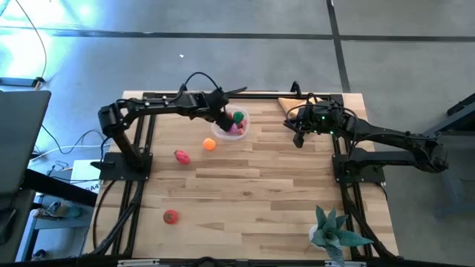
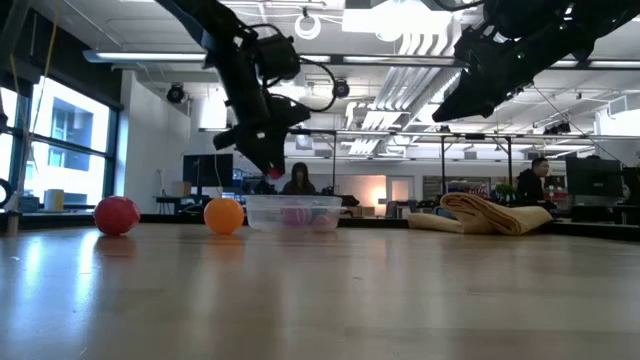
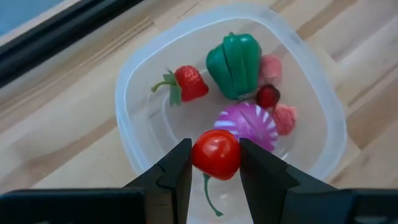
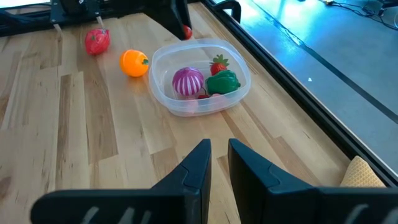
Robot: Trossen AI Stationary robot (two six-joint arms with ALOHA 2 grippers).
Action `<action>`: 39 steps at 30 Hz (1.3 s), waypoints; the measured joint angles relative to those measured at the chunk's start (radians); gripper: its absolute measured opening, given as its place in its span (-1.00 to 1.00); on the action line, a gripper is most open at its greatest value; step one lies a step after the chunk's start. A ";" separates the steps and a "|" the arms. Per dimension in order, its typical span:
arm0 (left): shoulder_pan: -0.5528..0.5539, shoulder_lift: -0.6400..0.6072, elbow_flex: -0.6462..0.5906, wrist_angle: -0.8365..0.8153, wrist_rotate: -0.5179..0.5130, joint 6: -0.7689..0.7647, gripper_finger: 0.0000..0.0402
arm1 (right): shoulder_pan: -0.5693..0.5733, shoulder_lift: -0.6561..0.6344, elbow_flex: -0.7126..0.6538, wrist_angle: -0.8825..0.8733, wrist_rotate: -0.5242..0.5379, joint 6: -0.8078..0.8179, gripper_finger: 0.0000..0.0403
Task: Pick and placing Produce into tupperware
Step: Put the red cherry into the transparent bin
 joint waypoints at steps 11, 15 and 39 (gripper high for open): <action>0.023 0.088 0.000 0.042 0.024 0.007 -0.46 | 0.000 0.000 0.000 0.000 0.000 0.000 -0.78; 0.034 0.115 0.000 0.053 0.026 0.009 -0.46 | 0.000 0.000 0.000 0.001 0.000 0.000 -0.78; 0.039 0.170 0.000 0.089 0.027 0.057 -0.46 | 0.000 0.000 0.000 -0.007 0.000 0.000 -0.78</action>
